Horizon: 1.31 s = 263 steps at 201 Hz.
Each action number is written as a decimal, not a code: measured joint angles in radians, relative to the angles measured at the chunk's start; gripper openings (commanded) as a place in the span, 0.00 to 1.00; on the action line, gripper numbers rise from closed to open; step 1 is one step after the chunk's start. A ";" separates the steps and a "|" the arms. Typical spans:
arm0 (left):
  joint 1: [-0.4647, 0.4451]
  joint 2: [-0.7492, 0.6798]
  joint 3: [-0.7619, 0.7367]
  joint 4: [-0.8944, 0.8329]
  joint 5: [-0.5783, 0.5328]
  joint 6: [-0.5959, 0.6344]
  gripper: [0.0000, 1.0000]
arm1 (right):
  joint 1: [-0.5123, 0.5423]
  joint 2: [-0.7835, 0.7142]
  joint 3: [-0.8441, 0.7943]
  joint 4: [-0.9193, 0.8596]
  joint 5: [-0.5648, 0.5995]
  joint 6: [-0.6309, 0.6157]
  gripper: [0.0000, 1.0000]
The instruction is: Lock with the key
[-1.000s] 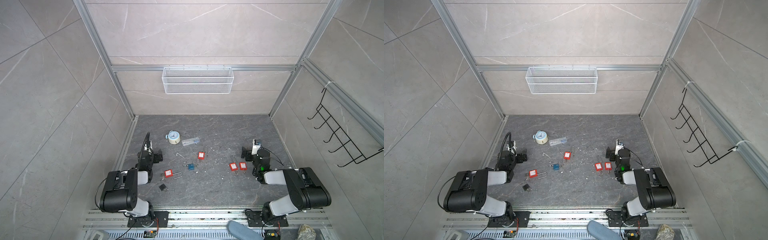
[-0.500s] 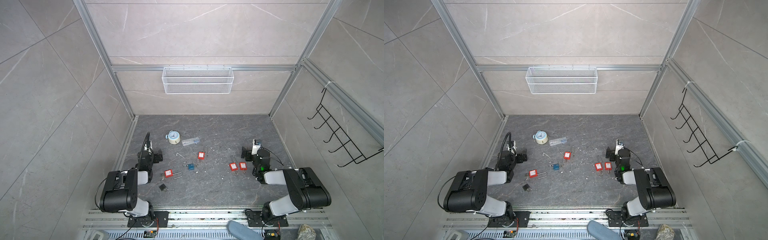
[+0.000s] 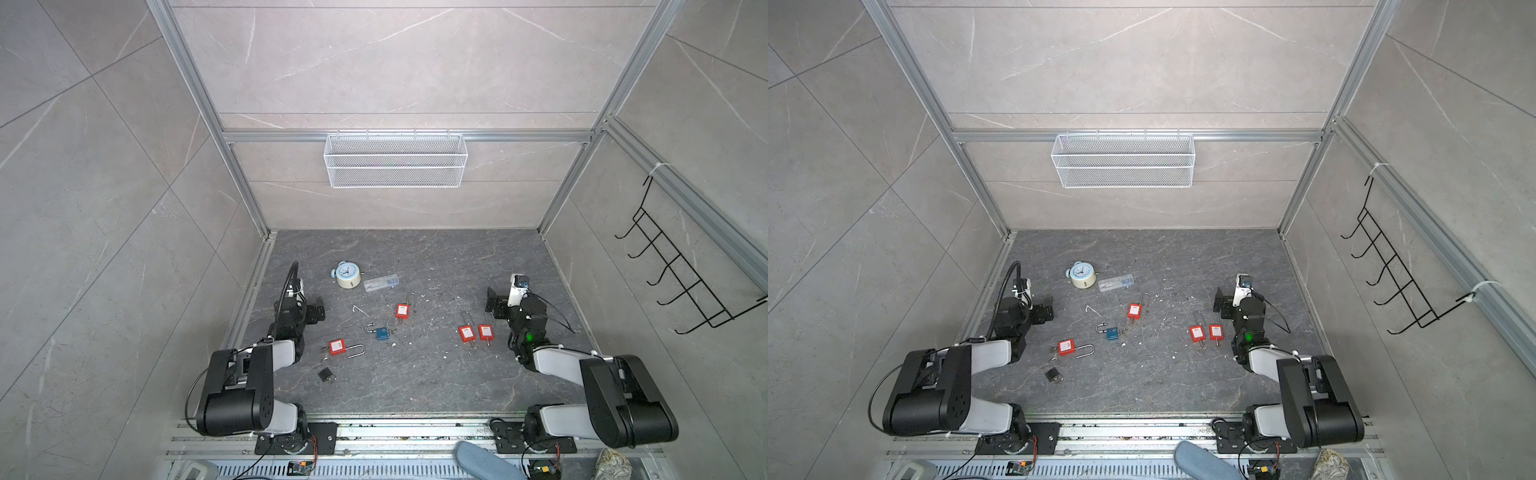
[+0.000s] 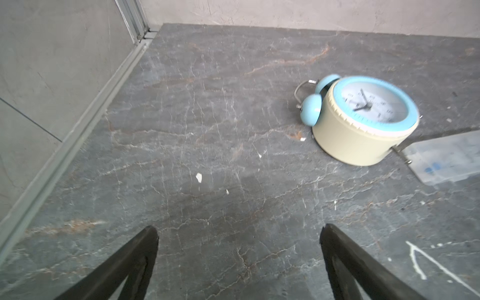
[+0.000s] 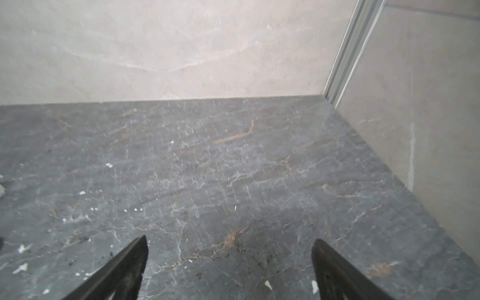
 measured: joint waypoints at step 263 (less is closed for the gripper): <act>-0.512 -0.254 0.335 -0.746 -0.051 -0.213 0.93 | 0.370 0.165 0.520 -1.311 -0.081 0.302 0.69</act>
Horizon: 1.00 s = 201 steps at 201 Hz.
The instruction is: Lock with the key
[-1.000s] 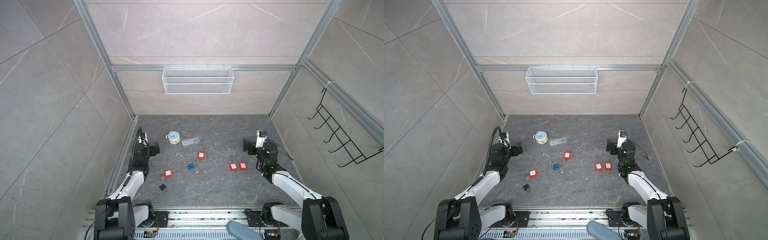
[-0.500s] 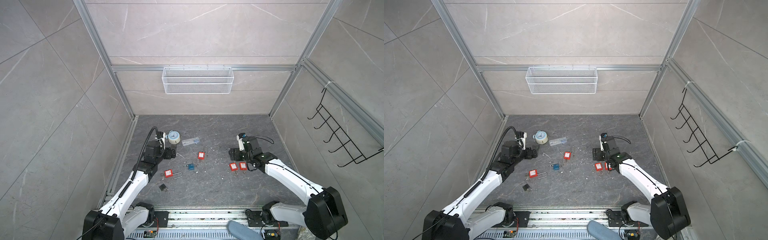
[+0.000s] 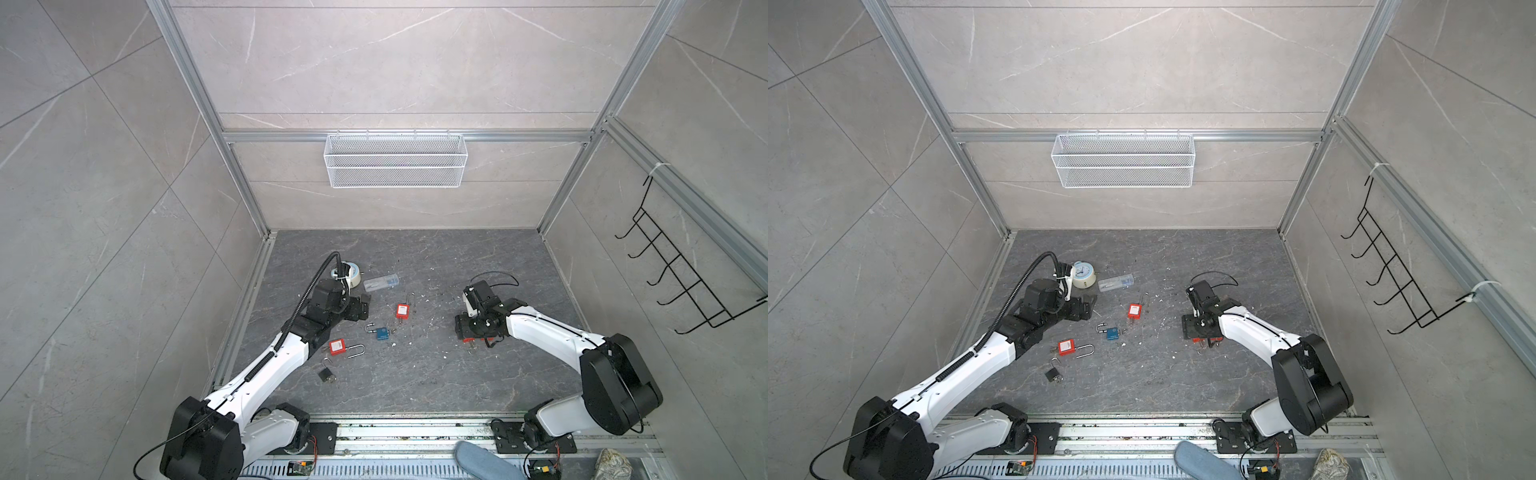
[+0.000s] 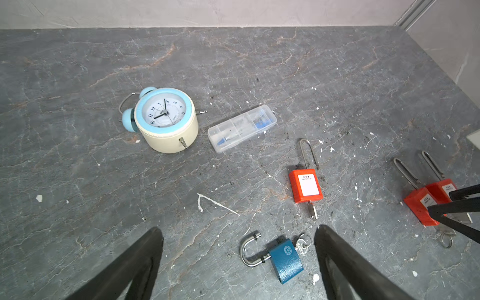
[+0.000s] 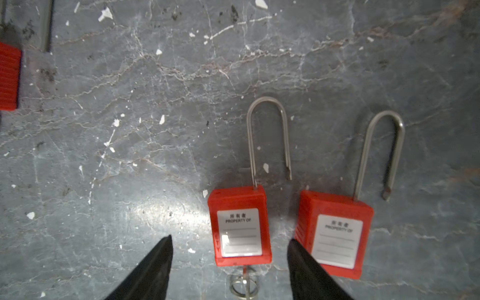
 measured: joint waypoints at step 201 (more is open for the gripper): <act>-0.037 0.045 0.028 -0.025 -0.008 0.003 0.93 | 0.031 0.143 0.060 -0.027 0.030 0.040 0.47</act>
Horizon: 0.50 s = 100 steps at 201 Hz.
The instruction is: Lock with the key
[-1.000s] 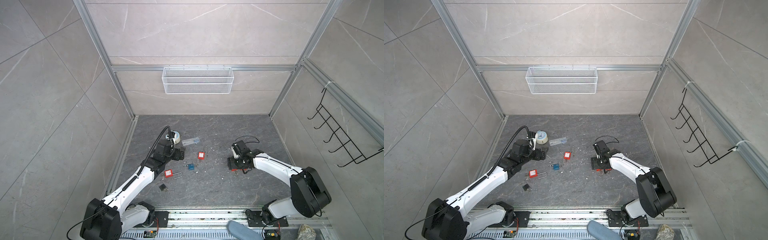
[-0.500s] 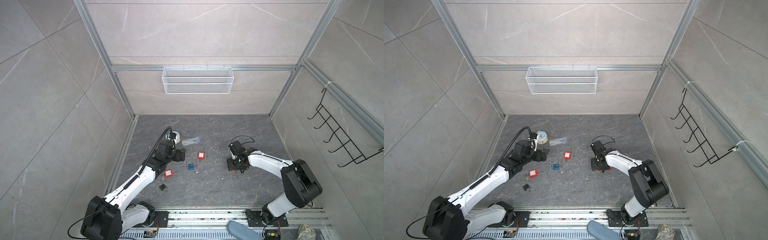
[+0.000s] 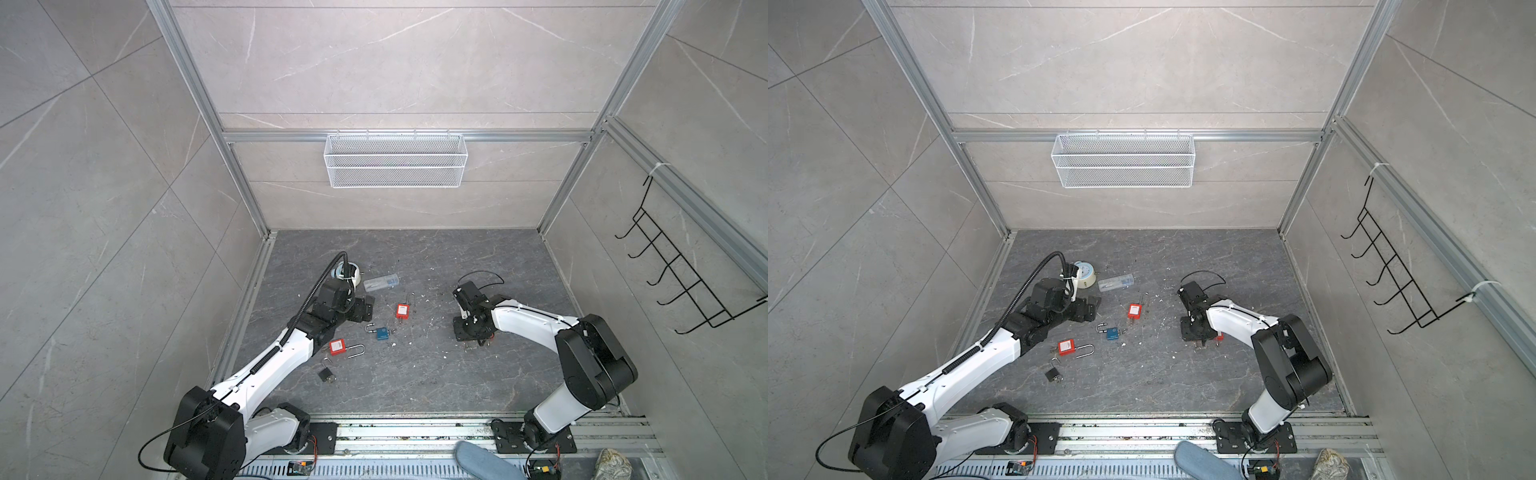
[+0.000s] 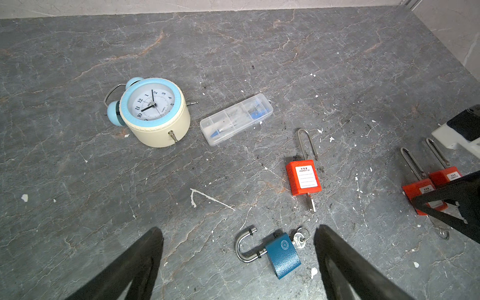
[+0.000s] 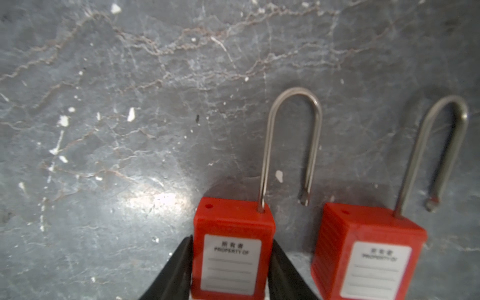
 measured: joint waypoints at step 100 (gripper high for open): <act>-0.015 0.002 0.004 -0.006 0.000 0.006 0.93 | 0.006 0.042 0.018 -0.010 0.008 0.002 0.46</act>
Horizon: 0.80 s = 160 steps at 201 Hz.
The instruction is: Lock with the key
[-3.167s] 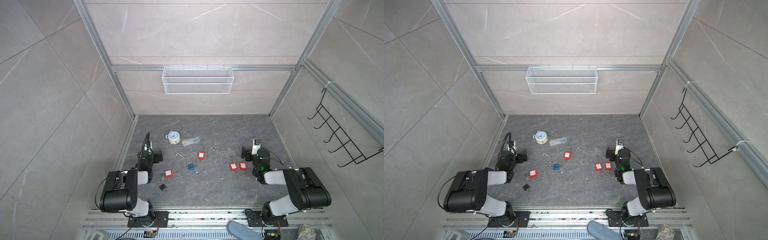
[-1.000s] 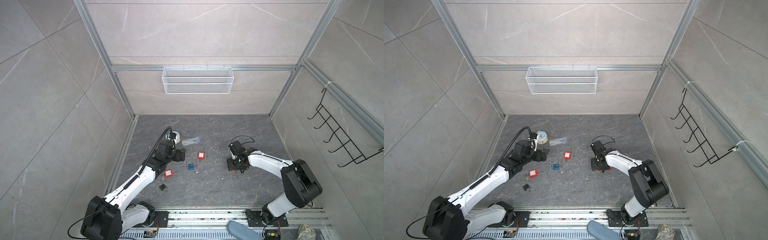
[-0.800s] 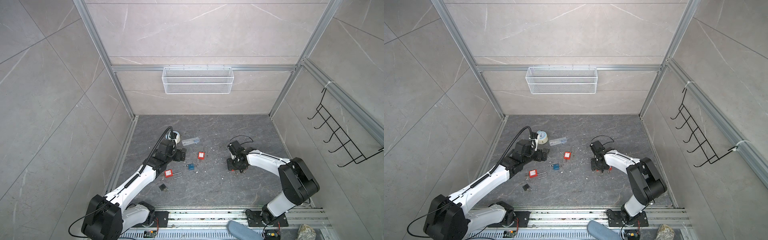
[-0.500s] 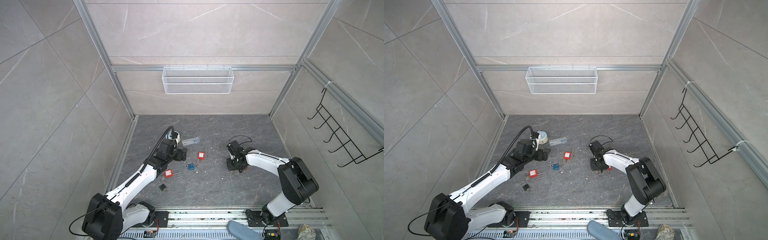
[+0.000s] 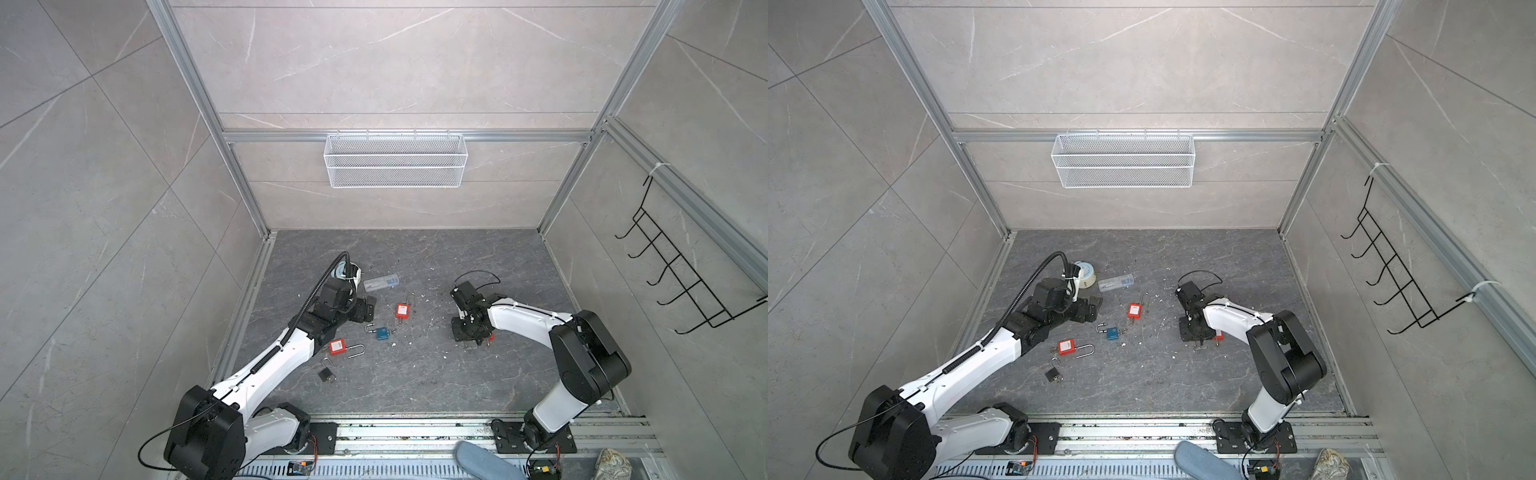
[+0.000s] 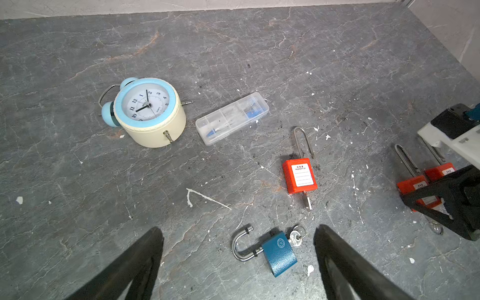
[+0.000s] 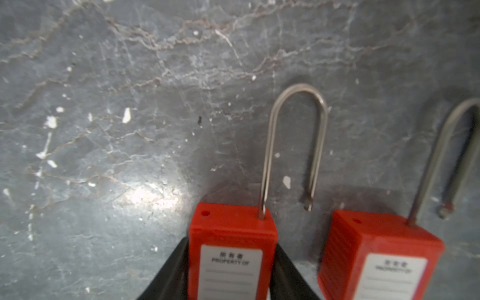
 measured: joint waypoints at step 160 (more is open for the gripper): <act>-0.030 -0.074 -0.005 0.045 0.277 0.419 0.69 | 0.115 -0.318 0.101 -0.050 -0.195 -0.538 0.31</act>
